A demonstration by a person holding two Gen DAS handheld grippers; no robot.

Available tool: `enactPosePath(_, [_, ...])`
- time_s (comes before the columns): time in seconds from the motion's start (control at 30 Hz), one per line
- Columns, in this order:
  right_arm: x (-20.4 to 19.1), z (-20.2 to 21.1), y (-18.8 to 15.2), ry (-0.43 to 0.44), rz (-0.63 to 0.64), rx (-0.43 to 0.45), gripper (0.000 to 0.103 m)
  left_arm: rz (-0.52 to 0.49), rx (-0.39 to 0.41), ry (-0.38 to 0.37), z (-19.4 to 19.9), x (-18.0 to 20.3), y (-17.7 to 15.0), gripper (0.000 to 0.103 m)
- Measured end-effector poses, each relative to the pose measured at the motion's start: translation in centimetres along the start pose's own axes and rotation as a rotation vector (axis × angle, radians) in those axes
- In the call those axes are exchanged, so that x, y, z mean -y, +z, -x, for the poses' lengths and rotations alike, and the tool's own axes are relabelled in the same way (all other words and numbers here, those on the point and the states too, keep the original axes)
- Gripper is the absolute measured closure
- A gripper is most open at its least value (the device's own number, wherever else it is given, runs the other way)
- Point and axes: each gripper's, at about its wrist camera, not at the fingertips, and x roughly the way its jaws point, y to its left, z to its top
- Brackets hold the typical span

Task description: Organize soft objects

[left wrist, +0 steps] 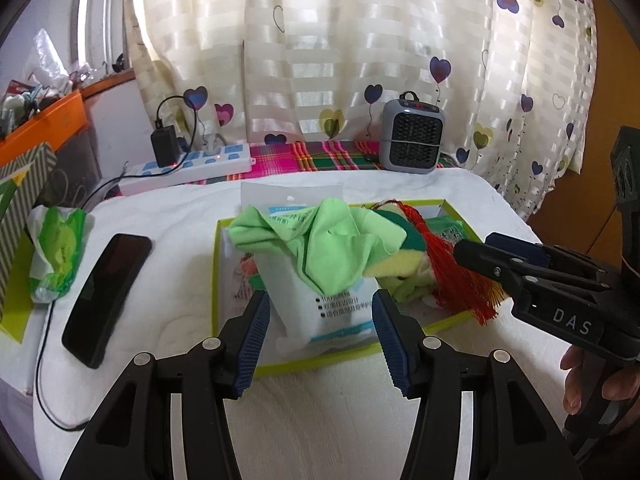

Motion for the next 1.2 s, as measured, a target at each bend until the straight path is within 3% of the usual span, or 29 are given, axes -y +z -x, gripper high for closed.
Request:
enactPosePath(0.23, [-0.9,1.7,-2.2,-0.03,0.048,0.002,0.054,0.015,-0.038,0.08,0.8,0.4,-2.6,0.05])
enactPosePath(0.4, [-1.1,1.9,-4.8,-0.074,0.054,-0.048,0.044,0.053,-0.099,0.089,0.4,0.4,-5.3,0.05])
enactPosePath(0.73, [-0.7,1.5,-8.3,-0.126,0.058,-0.133,0.043,0.084,-0.165,0.104,-0.3,0.4,-8.6,0.05])
enactPosePath(1.2, [-0.7,0.6,-10.1,-0.203,0.09,-0.179,0.041,0.067,-0.147,0.142,-0.7,1.1,-9.6,0.05])
